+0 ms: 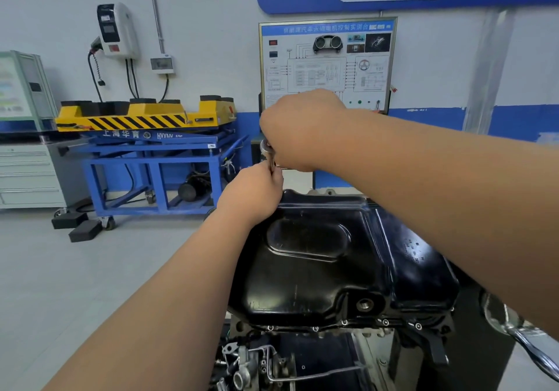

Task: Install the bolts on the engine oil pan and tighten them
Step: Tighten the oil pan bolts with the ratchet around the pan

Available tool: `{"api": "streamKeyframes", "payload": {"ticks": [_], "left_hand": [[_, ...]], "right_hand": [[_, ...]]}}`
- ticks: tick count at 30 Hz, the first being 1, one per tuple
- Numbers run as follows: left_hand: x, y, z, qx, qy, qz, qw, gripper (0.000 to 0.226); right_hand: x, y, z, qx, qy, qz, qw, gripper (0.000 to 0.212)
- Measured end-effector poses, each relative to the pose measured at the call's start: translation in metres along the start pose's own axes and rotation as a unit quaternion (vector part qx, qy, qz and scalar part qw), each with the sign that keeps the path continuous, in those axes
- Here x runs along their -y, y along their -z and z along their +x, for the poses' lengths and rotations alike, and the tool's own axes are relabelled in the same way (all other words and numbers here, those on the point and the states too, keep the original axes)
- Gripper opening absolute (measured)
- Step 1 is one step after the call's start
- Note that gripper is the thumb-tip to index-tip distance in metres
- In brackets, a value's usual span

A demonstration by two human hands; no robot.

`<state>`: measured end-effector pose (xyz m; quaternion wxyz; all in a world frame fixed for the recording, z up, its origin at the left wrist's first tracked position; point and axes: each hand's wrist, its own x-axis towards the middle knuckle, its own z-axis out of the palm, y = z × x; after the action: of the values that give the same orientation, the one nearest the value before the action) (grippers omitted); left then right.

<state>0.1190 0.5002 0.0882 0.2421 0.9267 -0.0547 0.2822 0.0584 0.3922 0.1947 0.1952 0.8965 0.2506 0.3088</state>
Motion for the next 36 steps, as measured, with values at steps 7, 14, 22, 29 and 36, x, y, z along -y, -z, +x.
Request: {"api": "streamKeyframes", "payload": {"ticks": [7,14,22,29,36], "left_hand": [[-0.005,0.004,-0.006,-0.060,0.089,0.005,0.994,0.026],[0.002,0.001,-0.006,-0.068,0.005,-0.034,0.997,0.023],[0.000,0.003,-0.006,-0.074,0.049,-0.028,0.996,0.024],[0.002,0.002,-0.006,-0.054,-0.007,-0.040,0.998,0.016],[0.000,0.003,-0.005,-0.057,0.042,-0.017,0.997,0.026]], "right_hand": [[0.005,-0.011,-0.001,0.017,-0.060,0.072,0.995,0.038],[-0.004,-0.003,-0.001,0.012,-0.023,0.009,1.000,0.026],[0.002,-0.012,-0.006,0.046,-0.076,0.092,0.992,0.042],[-0.002,-0.004,-0.004,0.016,-0.017,0.001,1.000,0.028],[0.004,-0.014,-0.002,0.031,-0.081,0.089,0.992,0.038]]}}
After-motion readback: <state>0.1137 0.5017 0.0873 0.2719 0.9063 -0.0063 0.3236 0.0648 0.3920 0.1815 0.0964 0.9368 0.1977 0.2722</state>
